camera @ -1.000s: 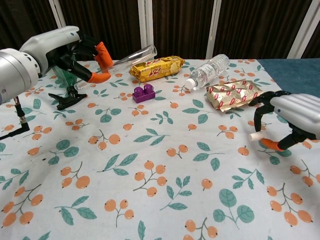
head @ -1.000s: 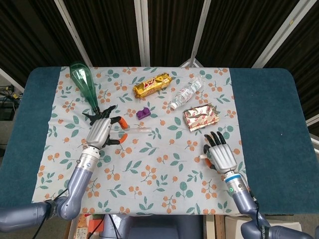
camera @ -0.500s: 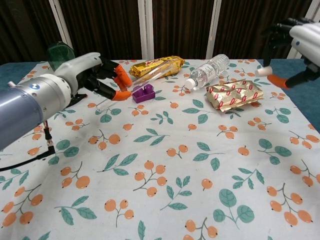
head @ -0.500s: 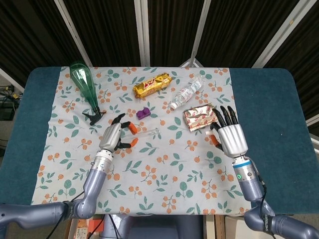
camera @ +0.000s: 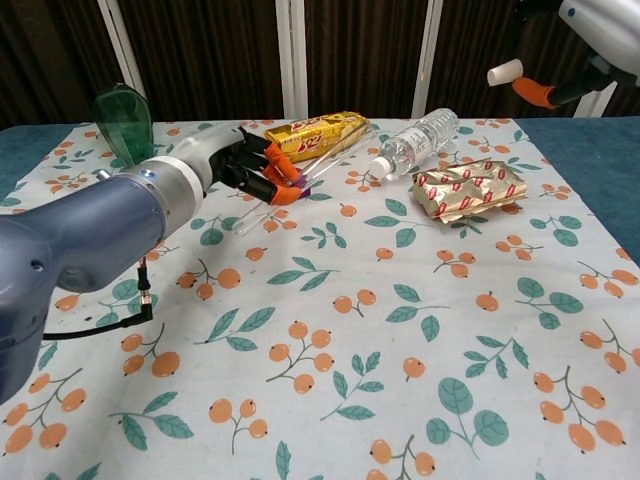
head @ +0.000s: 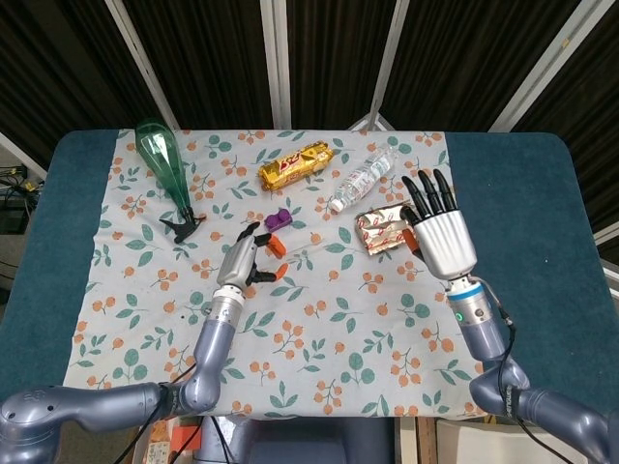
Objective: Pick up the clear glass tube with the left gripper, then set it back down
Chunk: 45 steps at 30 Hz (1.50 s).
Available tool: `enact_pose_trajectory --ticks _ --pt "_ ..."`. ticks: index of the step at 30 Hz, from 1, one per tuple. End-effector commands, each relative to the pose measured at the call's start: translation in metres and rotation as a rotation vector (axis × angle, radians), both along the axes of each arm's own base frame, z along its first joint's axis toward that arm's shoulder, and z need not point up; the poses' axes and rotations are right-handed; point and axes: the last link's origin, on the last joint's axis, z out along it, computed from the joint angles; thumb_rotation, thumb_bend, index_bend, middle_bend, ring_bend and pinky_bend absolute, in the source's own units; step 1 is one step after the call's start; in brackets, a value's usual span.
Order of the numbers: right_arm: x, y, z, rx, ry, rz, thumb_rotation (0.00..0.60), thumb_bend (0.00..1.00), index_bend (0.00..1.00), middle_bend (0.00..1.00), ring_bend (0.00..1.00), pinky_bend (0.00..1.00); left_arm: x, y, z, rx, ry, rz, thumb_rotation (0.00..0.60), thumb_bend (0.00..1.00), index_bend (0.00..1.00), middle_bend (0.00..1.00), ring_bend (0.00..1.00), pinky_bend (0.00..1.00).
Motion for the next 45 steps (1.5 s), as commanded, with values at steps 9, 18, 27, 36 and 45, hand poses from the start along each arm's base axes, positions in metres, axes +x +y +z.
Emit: enact_pose_trajectory --ticks 9,18,27,36,45 --pt "0.015 -0.005 -0.019 -0.002 0.1 0.064 0.6 0.44 0.59 0.16 0.02 0.0 0.016 0.003 0.009 -0.028 0.059 0.014 0.6 0.53 0.6 0.49 0.05 0.0" --pt "0.023 0.003 -0.032 0.005 0.141 0.107 0.6 0.44 0.59 0.16 0.02 0.0 0.022 -0.002 0.009 -0.07 0.042 0.077 0.6 0.53 0.6 0.49 0.05 0.0" --pt "0.031 0.005 -0.042 0.02 0.144 0.115 0.6 0.44 0.59 0.16 0.02 0.0 0.03 -0.003 0.01 -0.085 0.049 0.098 0.6 0.53 0.6 0.49 0.05 0.0" --pt "0.041 0.001 -0.055 0.036 0.145 0.109 0.6 0.44 0.59 0.16 0.02 0.0 0.029 -0.002 0.011 -0.088 0.07 0.095 0.6 0.53 0.6 0.49 0.05 0.0" --pt "0.046 -0.002 -0.065 0.041 0.145 0.111 0.6 0.44 0.59 0.16 0.02 0.0 0.026 -0.001 0.009 -0.099 0.089 0.096 0.6 0.53 0.6 0.49 0.05 0.0"
